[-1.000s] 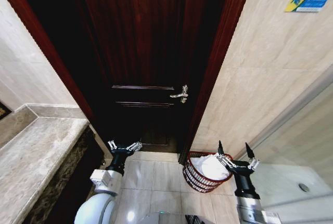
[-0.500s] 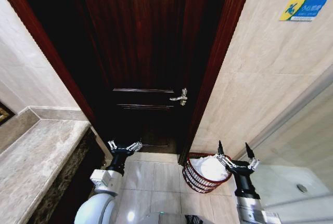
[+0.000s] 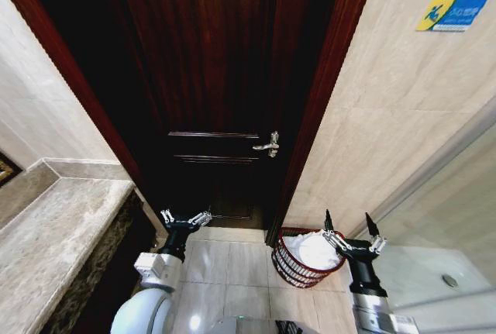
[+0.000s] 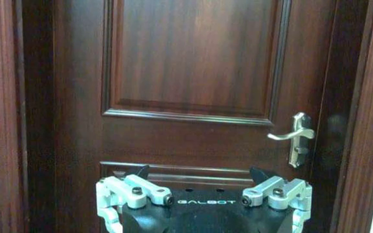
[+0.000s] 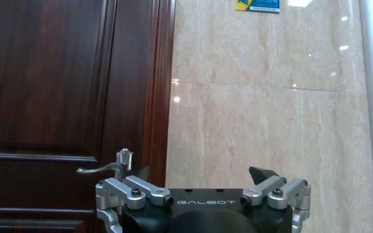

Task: Discard the used towel into the hamper.

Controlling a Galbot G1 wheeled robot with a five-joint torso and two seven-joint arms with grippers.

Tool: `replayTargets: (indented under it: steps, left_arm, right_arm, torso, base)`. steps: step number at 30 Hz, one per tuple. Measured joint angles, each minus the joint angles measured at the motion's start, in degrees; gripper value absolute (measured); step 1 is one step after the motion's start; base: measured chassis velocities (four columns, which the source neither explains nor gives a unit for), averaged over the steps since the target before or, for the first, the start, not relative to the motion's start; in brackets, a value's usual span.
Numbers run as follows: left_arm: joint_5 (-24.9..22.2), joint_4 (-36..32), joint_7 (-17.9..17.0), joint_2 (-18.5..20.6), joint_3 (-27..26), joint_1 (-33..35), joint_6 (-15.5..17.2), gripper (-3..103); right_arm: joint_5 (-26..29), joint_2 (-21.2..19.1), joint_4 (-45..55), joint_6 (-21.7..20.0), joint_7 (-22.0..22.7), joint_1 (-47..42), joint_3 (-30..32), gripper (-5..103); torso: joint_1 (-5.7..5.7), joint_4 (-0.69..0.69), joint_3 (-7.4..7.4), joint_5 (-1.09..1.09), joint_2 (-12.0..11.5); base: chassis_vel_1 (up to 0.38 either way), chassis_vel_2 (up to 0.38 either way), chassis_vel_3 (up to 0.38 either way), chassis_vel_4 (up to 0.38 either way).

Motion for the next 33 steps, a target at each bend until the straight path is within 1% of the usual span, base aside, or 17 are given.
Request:
replayTargets:
  steps: [10,12,13,15,16,17,18,21,22,23,25,26,29,33]
  left_arm:
    - [0.00,0.00,-0.01,-0.01,0.00,0.00,0.00,100]
    - [0.00,0.00,0.00,-0.02,0.01,0.00,0.00,100]
    - [0.00,0.00,0.00,-0.02,0.01,0.00,0.00,100]
    - [0.00,0.00,0.00,-0.02,0.01,0.00,0.00,100]
    - [0.00,0.00,0.01,-0.05,0.03,0.00,0.00,100]
    - [0.00,0.00,0.02,-0.05,0.03,0.00,0.00,100]
    - [0.00,0.00,0.02,-0.05,0.03,0.00,0.00,100]
    - [0.00,0.00,0.02,-0.05,0.03,0.00,0.00,100]
    - [0.00,0.00,0.02,-0.03,0.03,0.00,0.00,100]
    - [0.00,0.00,0.02,-0.02,0.02,0.00,0.00,100]
    - [0.00,0.00,0.02,-0.01,0.01,0.00,0.00,100]
    - [0.00,0.00,0.01,-0.01,0.00,0.00,0.00,100]
    - [0.00,0.00,0.00,0.01,0.00,0.00,0.00,100]
    - [0.00,0.00,0.00,0.00,0.00,0.00,0.00,100]
  right_arm:
    - [0.00,0.00,0.00,0.00,0.00,0.00,0.00,100]
    - [0.00,0.00,-0.01,0.00,0.00,0.00,0.01,100]
    - [0.00,0.00,0.00,0.00,0.00,0.00,0.01,100]
    - [0.00,-0.01,0.00,0.00,0.00,0.00,0.02,100]
    - [0.00,-0.02,0.00,0.00,0.00,0.00,0.02,100]
    - [0.00,-0.02,-0.01,0.00,0.00,0.00,0.04,100]
    - [0.00,-0.02,-0.01,0.00,0.00,0.00,0.04,100]
    - [0.00,-0.02,-0.01,0.00,0.00,0.00,0.04,100]
    - [0.00,-0.01,-0.01,0.00,0.00,0.00,0.03,100]
    - [0.00,0.00,-0.01,0.00,0.00,0.00,0.02,100]
    - [0.00,0.00,-0.01,0.00,0.00,0.00,0.00,100]
    - [0.00,0.00,-0.01,0.00,0.00,0.00,0.00,100]
    - [0.00,0.00,-0.01,0.00,0.00,0.00,-0.01,100]
    - [0.00,0.00,-0.01,0.00,0.00,0.00,-0.01,100]
  torso:
    - [-0.08,0.01,-0.08,0.00,-0.16]
    - [-0.10,0.01,-0.10,0.04,-0.18]
    - [-0.11,0.00,-0.11,0.00,-0.20]
    - [-0.10,0.00,-0.12,0.00,-0.23]
    - [-0.11,0.01,-0.12,0.05,-0.24]
    - [-0.12,0.01,-0.14,0.05,-0.25]
    - [-0.12,-0.01,-0.14,0.02,-0.26]
    - [-0.14,0.00,-0.15,0.04,-0.29]
    - [-0.15,0.00,-0.16,0.02,-0.29]
    - [-0.15,0.00,-0.17,-0.04,-0.30]
    - [-0.15,0.00,-0.17,-0.03,-0.31]
    - [-0.15,0.00,-0.18,0.01,-0.32]
    - [-0.16,0.00,-0.19,-0.02,-0.34]
    - [-0.16,0.00,-0.19,0.01,-0.35]
  base:
    - [-0.147,-0.132,0.141,0.146]
    - [-0.221,-0.229,0.213,0.219]
    - [-0.246,-0.249,0.225,0.230]
    - [-0.246,-0.175,0.233,0.202]
    - [-0.182,-0.175,0.233,0.155]
    - [-0.070,-0.134,0.150,0.064]
    - [-0.070,-0.117,0.092,0.064]
    - [-0.034,-0.082,0.026,0.051]
    - [0.000,0.000,0.000,0.000]
    - [0.058,0.048,-0.022,-0.016]
    - [0.058,0.069,-0.031,-0.016]
    - [0.082,0.090,-0.044,-0.027]
    - [0.080,0.084,-0.028,-0.014]
    - [0.055,0.056,0.040,0.039]
